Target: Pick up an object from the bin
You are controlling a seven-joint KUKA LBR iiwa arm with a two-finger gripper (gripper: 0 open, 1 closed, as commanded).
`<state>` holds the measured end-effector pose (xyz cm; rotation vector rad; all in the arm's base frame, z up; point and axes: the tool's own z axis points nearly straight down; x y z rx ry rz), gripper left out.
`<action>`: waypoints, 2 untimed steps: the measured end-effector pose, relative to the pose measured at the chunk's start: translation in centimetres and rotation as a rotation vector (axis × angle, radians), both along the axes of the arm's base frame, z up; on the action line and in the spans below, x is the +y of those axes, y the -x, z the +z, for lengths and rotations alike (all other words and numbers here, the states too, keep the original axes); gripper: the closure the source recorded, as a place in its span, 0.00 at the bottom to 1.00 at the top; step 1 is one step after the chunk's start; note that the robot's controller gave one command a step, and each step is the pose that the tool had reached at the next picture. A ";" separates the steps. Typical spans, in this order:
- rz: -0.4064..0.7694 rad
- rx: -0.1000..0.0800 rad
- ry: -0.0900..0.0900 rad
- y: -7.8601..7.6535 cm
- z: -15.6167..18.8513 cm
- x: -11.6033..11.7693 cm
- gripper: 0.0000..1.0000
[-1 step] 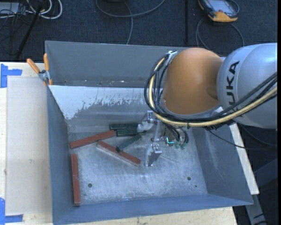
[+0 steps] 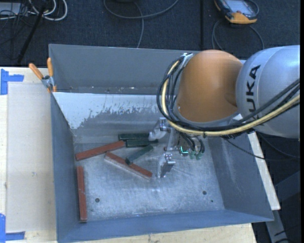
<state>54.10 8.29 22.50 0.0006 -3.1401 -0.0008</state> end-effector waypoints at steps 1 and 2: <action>0.000 -0.004 -0.001 0.0 -0.2 0.0 0.00; 0.141 0.010 -0.001 -2.1 -3.8 -2.9 0.00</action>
Offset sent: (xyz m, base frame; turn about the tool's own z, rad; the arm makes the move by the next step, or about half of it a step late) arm 0.0442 -0.0607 -0.0001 -0.2099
